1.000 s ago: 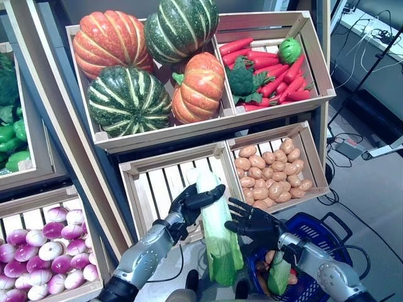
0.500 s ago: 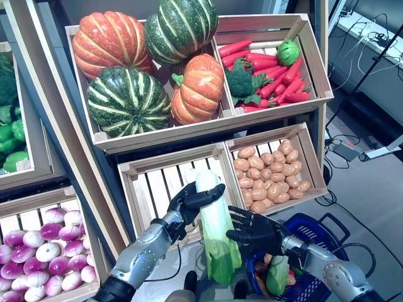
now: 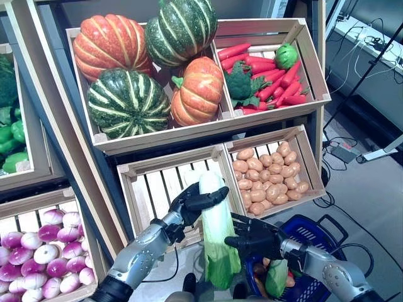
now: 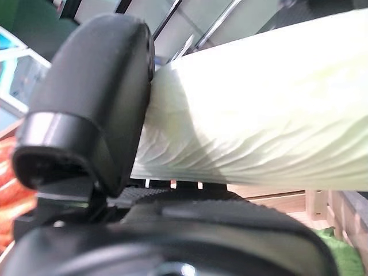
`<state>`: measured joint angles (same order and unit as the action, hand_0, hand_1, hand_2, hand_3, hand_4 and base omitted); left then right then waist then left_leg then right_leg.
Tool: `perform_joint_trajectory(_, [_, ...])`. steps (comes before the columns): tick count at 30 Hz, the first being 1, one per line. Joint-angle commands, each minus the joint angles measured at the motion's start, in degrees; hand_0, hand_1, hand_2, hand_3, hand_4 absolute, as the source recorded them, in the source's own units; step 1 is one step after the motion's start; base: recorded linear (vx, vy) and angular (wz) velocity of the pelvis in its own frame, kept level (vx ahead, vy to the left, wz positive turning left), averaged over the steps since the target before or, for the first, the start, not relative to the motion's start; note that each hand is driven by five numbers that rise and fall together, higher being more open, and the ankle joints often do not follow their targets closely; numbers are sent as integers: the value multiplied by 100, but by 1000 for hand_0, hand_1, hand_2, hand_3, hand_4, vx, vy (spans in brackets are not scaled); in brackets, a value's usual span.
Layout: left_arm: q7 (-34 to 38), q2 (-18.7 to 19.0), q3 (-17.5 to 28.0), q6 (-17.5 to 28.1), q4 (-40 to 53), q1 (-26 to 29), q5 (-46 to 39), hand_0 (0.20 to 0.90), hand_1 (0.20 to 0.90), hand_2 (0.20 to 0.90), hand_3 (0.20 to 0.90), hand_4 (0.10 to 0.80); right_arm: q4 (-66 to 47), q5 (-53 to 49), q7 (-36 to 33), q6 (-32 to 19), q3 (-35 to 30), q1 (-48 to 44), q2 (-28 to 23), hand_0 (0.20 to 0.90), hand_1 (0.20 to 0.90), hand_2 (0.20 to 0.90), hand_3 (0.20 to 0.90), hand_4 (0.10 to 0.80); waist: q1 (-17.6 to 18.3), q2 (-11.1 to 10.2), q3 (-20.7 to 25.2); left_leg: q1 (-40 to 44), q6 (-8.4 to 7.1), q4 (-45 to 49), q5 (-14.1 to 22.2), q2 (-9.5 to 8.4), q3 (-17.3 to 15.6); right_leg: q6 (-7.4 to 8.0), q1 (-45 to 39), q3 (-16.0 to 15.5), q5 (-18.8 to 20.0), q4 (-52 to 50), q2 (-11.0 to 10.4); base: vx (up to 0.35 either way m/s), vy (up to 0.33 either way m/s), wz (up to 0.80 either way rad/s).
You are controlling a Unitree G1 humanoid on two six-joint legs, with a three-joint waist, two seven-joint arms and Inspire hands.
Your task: Put vegetables into the basket
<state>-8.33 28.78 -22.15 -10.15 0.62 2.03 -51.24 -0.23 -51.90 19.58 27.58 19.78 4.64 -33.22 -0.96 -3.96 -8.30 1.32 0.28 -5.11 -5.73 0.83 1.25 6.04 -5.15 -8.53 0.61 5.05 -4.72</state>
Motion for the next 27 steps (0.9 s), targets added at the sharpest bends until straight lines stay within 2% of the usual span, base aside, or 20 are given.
perform_joint_trajectory(1, [-808,-237,-284,626,862,596,-29,300,300,300,300,400,-204,-128,387,-99,288,-558,-56,900,900,900,900,800,-68,-71,401,260,-193,44,462,244,-83,307,159,-16,406,-78,-469,0,0,0])
perform_joint_trajectory(14, [-1712,54,-712,865,1168,891,183,300,300,300,300,400,-229,-38,526,207,537,-699,-245,900,900,900,900,800,-15,-49,484,255,-168,13,446,244,-78,324,175,83,412,-63,-444,0,0,0])
perform_joint_trajectory(21, [-1641,234,-761,1133,1273,997,94,300,300,300,300,400,-154,-59,604,287,590,-732,-354,900,900,900,900,800,-3,-52,521,246,-173,11,438,239,-69,330,177,123,419,-50,-429,0,0,0])
perform_joint_trajectory(27, [-1651,117,-651,1100,1333,916,-490,300,300,300,300,400,-160,-145,612,297,543,-636,-330,900,900,900,900,800,-8,-56,535,228,-170,11,434,239,-42,312,186,139,426,-41,-415,0,0,0])
